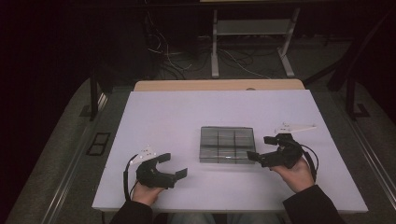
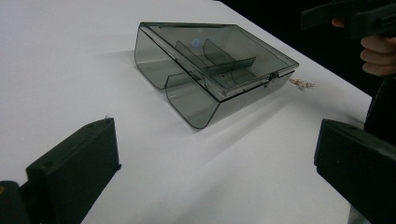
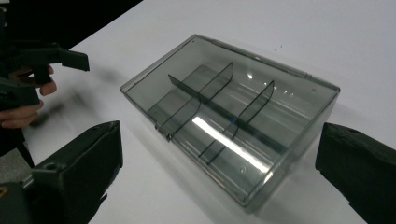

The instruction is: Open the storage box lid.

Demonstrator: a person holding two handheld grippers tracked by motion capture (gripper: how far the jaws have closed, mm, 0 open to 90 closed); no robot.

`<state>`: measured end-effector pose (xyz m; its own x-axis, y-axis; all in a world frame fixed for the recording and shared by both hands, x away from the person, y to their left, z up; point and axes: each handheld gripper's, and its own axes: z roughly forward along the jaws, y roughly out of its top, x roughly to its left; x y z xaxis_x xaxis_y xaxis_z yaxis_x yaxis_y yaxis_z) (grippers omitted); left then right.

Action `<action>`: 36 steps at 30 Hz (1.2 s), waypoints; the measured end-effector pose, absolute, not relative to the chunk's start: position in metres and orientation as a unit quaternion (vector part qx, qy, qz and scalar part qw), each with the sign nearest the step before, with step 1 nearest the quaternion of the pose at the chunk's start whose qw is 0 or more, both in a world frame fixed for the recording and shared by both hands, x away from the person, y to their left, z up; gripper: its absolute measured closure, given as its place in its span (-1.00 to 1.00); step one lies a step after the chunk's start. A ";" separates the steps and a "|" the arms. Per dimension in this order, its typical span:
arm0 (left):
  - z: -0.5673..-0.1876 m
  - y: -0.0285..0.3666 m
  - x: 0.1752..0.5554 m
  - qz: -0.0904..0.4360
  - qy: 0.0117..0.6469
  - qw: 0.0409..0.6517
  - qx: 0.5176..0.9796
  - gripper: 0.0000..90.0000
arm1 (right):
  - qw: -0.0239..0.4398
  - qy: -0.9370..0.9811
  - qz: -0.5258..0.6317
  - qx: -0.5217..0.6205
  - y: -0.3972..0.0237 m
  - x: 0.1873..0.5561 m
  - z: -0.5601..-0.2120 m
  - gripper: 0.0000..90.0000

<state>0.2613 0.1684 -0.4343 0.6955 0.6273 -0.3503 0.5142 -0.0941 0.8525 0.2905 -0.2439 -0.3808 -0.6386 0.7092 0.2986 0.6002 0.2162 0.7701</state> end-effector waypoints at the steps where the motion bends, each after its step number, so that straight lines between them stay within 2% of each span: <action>1: -0.434 0.168 0.261 0.051 0.387 0.551 0.738 -1.00 | 0.059 0.776 0.465 0.422 -0.245 0.289 -0.383 -0.99; 15: -0.434 0.167 0.261 0.050 0.380 0.549 0.743 -1.00 | 0.055 0.785 0.453 0.418 -0.258 0.279 -0.403 -0.99; 19: -0.434 0.167 0.261 0.050 0.381 0.550 0.741 -1.00 | 0.055 0.798 0.439 0.410 -0.259 0.278 -0.407 -0.52; 25: -0.434 0.167 0.261 0.051 0.381 0.549 0.742 -1.00 | 0.041 0.813 0.414 0.406 -0.255 0.281 -0.416 -0.22; 34: -0.434 0.166 0.261 0.050 0.379 0.549 0.743 -1.00 | 0.051 0.821 0.394 0.410 -0.252 0.281 -0.419 0.21; 36: -0.434 0.166 0.261 0.050 0.379 0.549 0.743 -1.00 | 0.058 0.820 0.390 0.414 -0.252 0.281 -0.419 0.25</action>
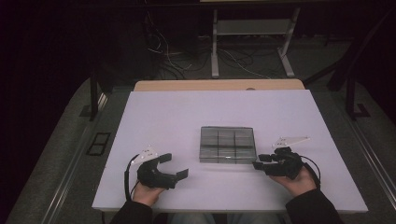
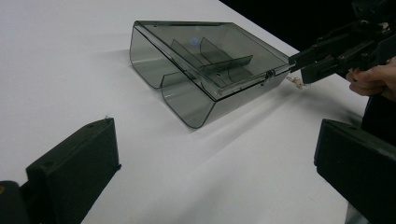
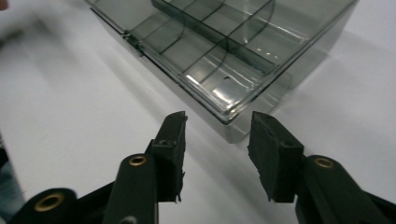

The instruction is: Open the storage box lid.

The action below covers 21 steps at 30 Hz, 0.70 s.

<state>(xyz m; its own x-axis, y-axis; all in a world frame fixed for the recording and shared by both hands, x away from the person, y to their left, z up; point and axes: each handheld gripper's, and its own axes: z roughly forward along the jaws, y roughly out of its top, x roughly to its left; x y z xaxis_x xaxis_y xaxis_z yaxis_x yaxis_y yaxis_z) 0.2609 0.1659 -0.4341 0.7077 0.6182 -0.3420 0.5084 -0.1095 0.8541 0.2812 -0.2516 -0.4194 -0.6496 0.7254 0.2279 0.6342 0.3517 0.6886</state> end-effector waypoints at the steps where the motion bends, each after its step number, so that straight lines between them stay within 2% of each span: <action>1: -0.434 0.166 0.261 0.050 0.379 0.549 0.743 -1.00 | 0.059 0.820 0.391 0.414 -0.252 0.282 -0.420 0.29; 16: -0.434 0.166 0.261 0.052 0.382 0.548 0.742 -1.00 | 0.083 0.822 0.390 0.406 -0.250 0.282 -0.422 0.78; 21: -0.435 0.164 0.262 0.051 0.379 0.547 0.745 -1.00 | 0.087 0.820 0.395 0.405 -0.250 0.282 -0.421 0.88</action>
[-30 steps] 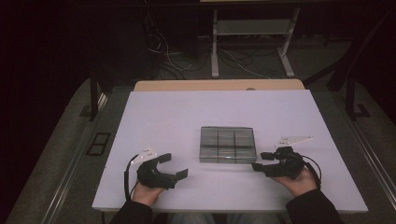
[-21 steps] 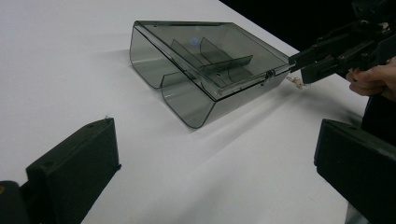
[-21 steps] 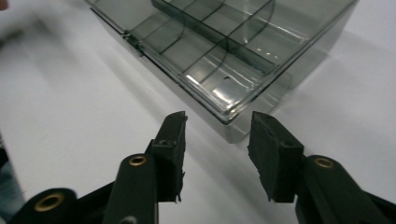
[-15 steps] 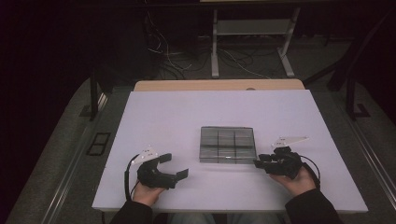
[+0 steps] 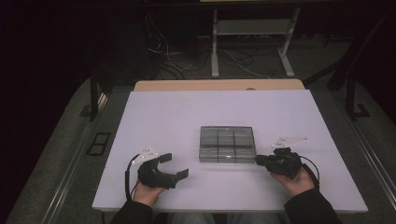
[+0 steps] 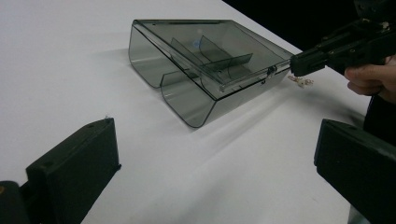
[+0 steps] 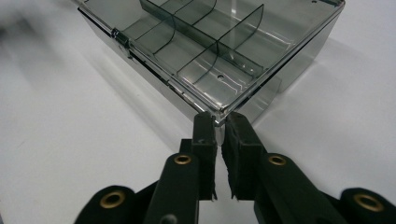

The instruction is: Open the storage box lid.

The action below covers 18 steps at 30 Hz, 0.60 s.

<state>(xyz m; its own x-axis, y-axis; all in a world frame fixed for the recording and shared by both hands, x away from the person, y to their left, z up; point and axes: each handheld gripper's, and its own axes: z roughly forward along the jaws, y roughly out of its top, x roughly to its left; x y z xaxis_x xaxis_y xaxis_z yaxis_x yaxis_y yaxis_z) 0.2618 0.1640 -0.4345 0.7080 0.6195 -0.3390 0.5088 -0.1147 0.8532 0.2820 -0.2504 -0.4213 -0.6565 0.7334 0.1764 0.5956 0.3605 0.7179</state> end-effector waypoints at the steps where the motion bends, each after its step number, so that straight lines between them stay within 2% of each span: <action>1: -0.435 0.163 0.262 0.049 0.380 0.546 0.745 -1.00 | 0.086 0.819 0.398 0.405 -0.251 0.282 -0.421 0.94; 5: -0.434 0.164 0.263 0.050 0.377 0.548 0.745 -1.00 | 0.069 0.812 0.411 0.408 -0.252 0.285 -0.421 0.98; 18: -0.427 0.161 0.277 0.063 0.370 0.534 0.757 -1.00 | 0.062 0.812 0.428 0.392 -0.252 0.295 -0.414 0.98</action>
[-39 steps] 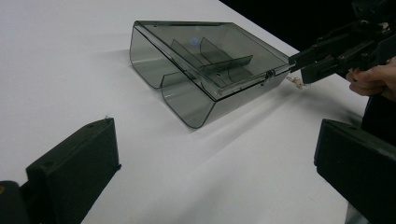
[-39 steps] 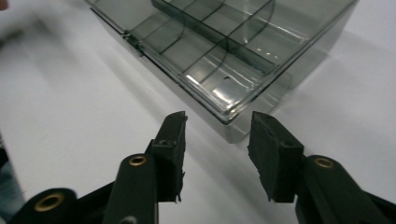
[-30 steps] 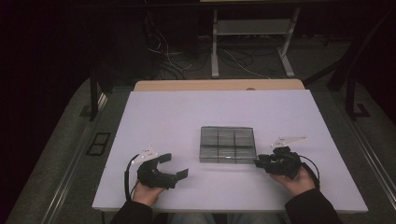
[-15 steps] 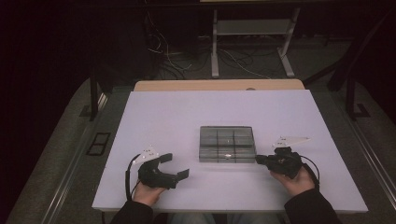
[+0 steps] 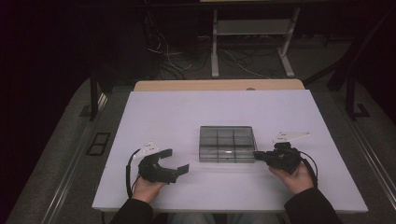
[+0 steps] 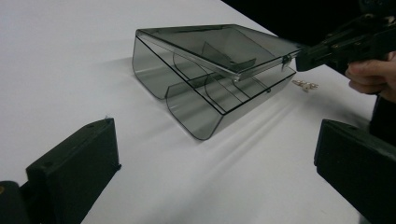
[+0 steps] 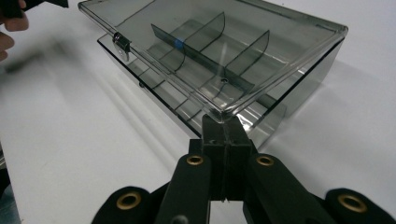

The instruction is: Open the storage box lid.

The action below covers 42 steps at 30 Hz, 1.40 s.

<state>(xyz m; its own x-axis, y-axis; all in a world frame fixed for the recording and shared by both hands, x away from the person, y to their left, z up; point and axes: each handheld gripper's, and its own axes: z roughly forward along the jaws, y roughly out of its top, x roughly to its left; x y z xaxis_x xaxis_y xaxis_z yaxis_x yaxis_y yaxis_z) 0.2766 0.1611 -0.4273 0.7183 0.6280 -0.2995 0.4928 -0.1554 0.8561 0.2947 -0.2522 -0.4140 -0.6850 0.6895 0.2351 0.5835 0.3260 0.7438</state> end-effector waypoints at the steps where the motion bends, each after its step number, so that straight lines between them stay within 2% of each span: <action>1: -0.426 0.160 0.277 0.066 0.365 0.529 0.764 -1.00 | 0.061 0.812 0.429 0.391 -0.252 0.296 -0.413 0.98; 23: -0.392 0.141 0.319 0.039 0.325 0.523 0.787 -1.00 | 0.050 0.816 0.447 0.363 -0.242 0.317 -0.383 0.98; 28: -0.386 0.134 0.332 0.046 0.319 0.517 0.793 -1.00 | 0.052 0.818 0.447 0.358 -0.240 0.322 -0.376 0.98; 42: -0.385 0.119 0.355 0.039 0.318 0.527 0.787 -0.94 | 0.043 0.817 0.452 0.354 -0.239 0.336 -0.365 0.99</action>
